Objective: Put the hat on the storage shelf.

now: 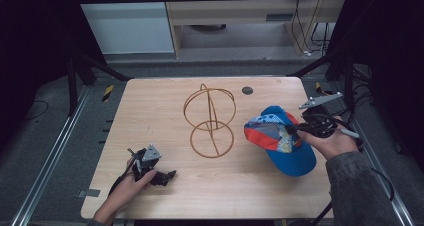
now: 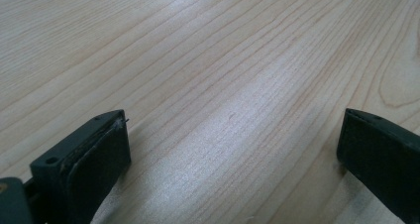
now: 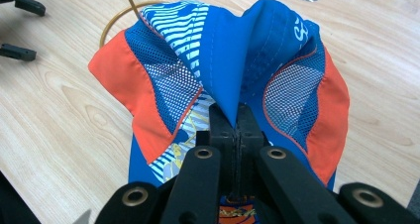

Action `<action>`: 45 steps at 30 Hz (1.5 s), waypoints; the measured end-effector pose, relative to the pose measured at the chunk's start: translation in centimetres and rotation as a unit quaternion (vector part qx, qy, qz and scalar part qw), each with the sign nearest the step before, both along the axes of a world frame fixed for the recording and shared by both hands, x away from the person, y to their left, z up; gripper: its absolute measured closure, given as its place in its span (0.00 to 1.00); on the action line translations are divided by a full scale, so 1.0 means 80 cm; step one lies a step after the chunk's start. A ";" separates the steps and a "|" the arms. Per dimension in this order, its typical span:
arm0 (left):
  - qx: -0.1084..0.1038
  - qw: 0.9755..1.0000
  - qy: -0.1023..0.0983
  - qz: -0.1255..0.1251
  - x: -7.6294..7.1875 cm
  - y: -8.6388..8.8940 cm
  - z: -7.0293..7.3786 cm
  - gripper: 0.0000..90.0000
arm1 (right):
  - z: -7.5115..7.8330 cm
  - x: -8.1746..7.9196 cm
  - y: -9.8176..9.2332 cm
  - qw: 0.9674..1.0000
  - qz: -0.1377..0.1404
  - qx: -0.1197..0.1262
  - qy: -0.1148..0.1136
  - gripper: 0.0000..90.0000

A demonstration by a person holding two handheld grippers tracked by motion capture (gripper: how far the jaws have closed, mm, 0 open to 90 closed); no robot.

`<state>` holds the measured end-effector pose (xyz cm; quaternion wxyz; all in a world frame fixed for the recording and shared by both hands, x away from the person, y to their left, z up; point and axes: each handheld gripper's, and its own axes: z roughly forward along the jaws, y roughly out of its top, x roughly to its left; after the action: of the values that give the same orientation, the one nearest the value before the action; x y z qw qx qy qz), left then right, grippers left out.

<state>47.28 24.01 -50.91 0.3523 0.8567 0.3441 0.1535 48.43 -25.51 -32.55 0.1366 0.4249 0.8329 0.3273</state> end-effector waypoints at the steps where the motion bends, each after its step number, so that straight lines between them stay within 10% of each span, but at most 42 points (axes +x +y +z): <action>1: 0.000 1.000 0.000 0.000 0.000 0.000 0.000 0.00 | 0.005 0.000 0.000 1.000 0.001 0.001 -0.003 1.00; 45: -0.001 1.000 -0.001 0.001 0.000 0.000 0.000 0.00 | 0.055 -0.005 -0.005 0.999 0.003 0.015 -0.040 1.00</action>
<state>47.28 24.00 -50.92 0.3531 0.8560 0.3445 0.1544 48.00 -25.89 -28.19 0.1622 0.4106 0.8231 0.3571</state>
